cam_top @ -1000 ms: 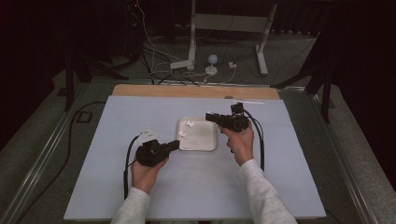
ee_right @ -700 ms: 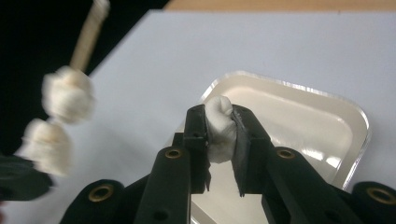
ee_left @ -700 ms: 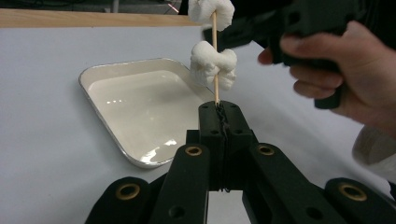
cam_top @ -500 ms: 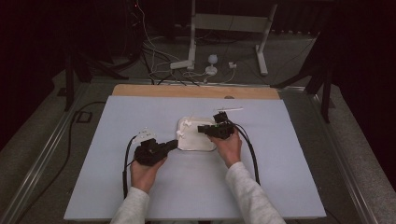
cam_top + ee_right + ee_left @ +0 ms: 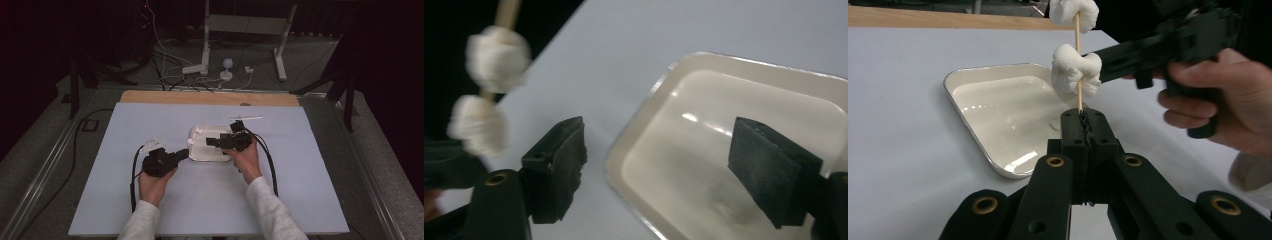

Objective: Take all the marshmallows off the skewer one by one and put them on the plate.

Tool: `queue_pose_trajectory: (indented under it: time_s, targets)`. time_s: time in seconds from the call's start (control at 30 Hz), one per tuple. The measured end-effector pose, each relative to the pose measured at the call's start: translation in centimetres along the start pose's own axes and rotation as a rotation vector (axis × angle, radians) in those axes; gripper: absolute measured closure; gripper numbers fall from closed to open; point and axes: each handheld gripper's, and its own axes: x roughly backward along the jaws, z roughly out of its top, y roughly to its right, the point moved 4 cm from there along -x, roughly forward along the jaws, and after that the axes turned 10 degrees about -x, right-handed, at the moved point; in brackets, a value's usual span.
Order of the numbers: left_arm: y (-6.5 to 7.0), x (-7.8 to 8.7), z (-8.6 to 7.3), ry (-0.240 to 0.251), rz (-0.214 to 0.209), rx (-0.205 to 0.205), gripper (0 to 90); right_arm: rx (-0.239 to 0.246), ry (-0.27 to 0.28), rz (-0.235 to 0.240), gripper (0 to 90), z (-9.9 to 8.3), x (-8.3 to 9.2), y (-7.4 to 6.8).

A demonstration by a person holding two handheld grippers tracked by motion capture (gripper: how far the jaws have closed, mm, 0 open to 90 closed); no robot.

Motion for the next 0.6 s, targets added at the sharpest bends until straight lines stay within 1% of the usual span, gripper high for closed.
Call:
queue_pose_trajectory:
  time_s: [0.1, 0.33, 0.43, 0.53, 0.57, 0.6]
  targets:
    - [0.0, 0.0, 0.0, -0.003, 0.001, -0.001, 90.0, 0.004, 0.013, 0.045, 18.7, 0.2, 0.8, -0.7]
    - [0.2, -0.2, -0.1, -0.004, -0.007, -0.003, 90.0, -0.004, 0.028, 0.11, 17.4, 0.5, 1.8, -1.5]
    - [0.4, -0.4, -0.1, -0.005, -0.018, -0.007, 90.0, -0.001, 0.027, 0.122, 17.4, 0.6, 1.9, -1.8]
    - [0.8, -0.6, -0.1, 0.0, -0.04, -0.013, 90.0, -0.007, 0.025, 0.147, 16.7, 0.6, 1.9, -2.1]
    - [0.8, -0.6, -0.1, 0.0, -0.04, -0.013, 90.0, -0.003, 0.025, 0.157, 15.3, 0.6, 1.9, -2.2]
    - [1.0, -0.7, 0.0, 0.007, -0.053, -0.012, 90.0, -0.005, 0.022, 0.168, 14.7, 0.6, 1.8, -2.3]
